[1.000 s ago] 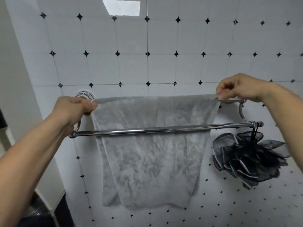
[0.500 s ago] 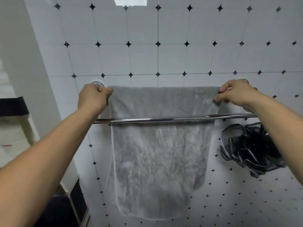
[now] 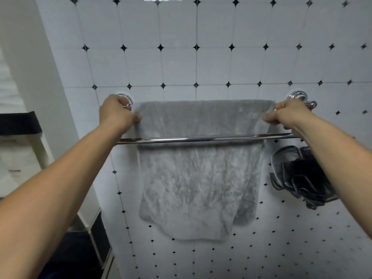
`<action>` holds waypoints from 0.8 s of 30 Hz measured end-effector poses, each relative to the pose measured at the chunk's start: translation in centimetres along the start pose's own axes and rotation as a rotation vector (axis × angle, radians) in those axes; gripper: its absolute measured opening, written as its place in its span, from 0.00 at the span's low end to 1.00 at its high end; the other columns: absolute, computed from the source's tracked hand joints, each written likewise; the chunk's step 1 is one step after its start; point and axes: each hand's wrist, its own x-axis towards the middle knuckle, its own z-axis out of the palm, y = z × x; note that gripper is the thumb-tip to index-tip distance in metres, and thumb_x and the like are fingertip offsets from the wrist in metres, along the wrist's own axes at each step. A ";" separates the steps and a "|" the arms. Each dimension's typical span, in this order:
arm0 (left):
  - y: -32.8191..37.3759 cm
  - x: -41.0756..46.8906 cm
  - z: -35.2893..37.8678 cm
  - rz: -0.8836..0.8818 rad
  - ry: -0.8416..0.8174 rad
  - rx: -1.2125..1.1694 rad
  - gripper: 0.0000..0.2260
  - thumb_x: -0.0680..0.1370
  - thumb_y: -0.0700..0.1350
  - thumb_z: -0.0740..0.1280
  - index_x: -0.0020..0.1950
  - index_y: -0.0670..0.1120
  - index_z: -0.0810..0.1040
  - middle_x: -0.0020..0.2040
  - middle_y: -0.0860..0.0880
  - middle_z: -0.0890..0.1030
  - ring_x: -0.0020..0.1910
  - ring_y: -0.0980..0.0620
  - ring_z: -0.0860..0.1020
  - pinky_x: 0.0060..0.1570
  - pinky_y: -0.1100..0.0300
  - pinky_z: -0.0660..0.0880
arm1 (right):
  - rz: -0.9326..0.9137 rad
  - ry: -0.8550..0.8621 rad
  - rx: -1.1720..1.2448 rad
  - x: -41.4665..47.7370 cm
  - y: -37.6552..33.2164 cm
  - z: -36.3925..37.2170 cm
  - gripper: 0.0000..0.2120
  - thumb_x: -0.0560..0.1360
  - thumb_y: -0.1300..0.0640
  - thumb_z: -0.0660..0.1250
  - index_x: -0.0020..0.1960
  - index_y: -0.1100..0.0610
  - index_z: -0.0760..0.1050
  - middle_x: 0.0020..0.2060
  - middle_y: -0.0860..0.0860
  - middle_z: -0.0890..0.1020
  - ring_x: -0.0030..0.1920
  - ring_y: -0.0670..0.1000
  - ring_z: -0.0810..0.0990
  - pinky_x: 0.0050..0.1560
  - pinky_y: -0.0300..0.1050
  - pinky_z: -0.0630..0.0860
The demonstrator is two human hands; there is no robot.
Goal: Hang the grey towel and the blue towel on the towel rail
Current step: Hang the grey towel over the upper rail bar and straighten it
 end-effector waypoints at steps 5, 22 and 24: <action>1.8 1.8 -1.4 -0.008 0.096 -0.135 0.19 0.63 0.43 0.80 0.50 0.47 0.77 0.55 0.41 0.81 0.41 0.46 0.82 0.34 0.59 0.76 | 0.015 0.047 0.018 0.5 -0.4 -1.2 0.13 0.70 0.68 0.73 0.42 0.56 0.70 0.32 0.53 0.75 0.30 0.49 0.72 0.27 0.40 0.63; 0.3 -1.6 -0.9 -0.155 -0.285 -0.164 0.15 0.65 0.36 0.79 0.48 0.39 0.79 0.42 0.45 0.78 0.34 0.50 0.72 0.30 0.64 0.65 | -0.078 0.087 0.059 3.2 -1.8 -0.3 0.16 0.70 0.61 0.75 0.53 0.56 0.72 0.37 0.54 0.77 0.32 0.52 0.76 0.22 0.37 0.76; 0.0 -2.2 -1.2 -0.110 -0.374 -0.050 0.14 0.64 0.35 0.78 0.37 0.43 0.73 0.35 0.45 0.70 0.33 0.49 0.66 0.27 0.62 0.59 | -0.103 0.123 0.006 4.1 -2.6 -0.7 0.19 0.67 0.55 0.78 0.52 0.53 0.73 0.45 0.58 0.81 0.41 0.58 0.81 0.42 0.50 0.82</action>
